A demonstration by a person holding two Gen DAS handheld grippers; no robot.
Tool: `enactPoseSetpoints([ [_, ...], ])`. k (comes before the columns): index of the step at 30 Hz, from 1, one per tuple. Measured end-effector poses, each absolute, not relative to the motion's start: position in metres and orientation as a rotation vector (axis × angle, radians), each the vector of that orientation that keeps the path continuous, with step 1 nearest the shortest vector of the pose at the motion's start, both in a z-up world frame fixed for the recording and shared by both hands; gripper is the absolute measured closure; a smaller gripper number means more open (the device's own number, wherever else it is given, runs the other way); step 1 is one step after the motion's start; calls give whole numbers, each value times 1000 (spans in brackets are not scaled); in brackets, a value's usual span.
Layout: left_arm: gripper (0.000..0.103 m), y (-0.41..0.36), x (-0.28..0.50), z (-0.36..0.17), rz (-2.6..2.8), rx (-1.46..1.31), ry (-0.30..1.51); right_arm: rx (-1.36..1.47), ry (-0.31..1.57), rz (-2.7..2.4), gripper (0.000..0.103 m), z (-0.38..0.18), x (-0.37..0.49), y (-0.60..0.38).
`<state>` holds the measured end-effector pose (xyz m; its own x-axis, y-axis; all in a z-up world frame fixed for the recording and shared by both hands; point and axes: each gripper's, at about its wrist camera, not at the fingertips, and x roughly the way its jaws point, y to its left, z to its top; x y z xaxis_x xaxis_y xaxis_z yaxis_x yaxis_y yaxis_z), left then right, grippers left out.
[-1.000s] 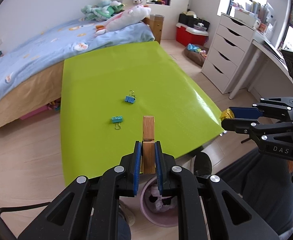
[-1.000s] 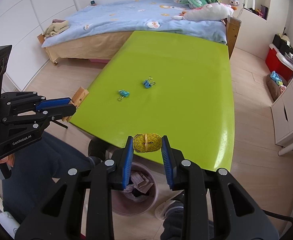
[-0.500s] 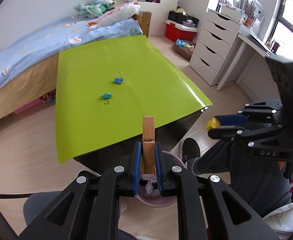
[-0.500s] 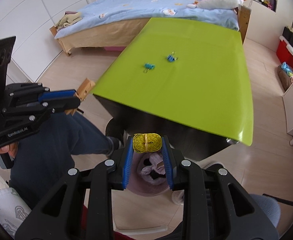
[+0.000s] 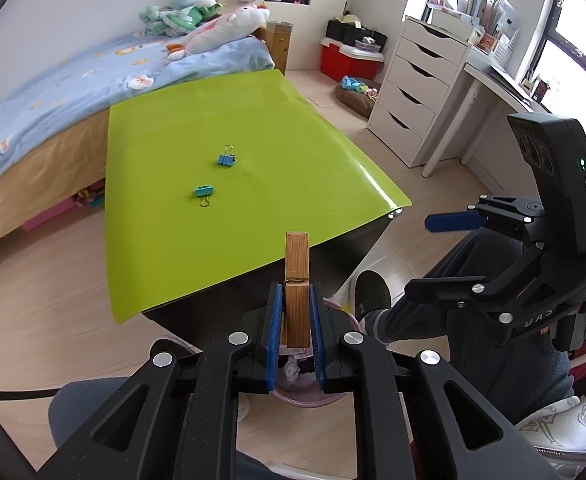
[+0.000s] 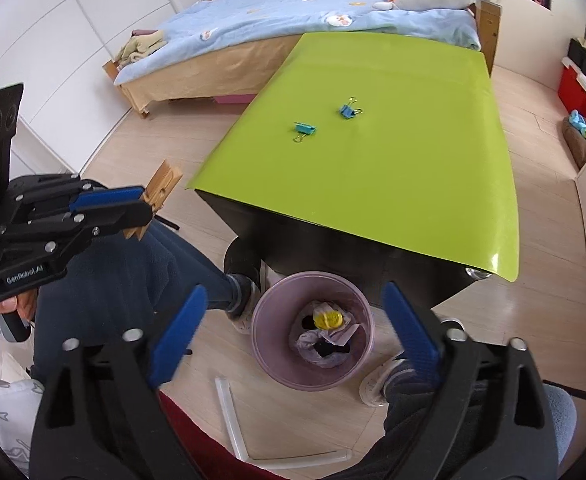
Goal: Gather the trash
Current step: 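Drop the yellow band into the wastebasket with the right gripper while the left gripper drops the clothespin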
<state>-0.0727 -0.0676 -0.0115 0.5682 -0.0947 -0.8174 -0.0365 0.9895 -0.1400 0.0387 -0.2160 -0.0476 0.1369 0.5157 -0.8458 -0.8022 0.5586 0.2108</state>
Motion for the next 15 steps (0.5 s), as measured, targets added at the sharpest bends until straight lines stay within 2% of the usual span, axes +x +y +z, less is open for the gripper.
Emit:
enactPoseSetpoints([
  [11, 87, -87, -66, -18, -112, -129, 1005, -253, 1034, 894, 5, -36, 52, -244],
  [13, 75, -90, -64, -20, -121, -128, 1012, -243, 1031, 884, 5, -35, 53, -247],
  [14, 48, -91, -63, -21, -121, -131, 1014, -239, 1030, 882, 5, -35, 53, -248],
  [15, 31, -91, -63, -22, -123, -139, 1011, -235, 1031, 880, 5, -34, 54, -249],
])
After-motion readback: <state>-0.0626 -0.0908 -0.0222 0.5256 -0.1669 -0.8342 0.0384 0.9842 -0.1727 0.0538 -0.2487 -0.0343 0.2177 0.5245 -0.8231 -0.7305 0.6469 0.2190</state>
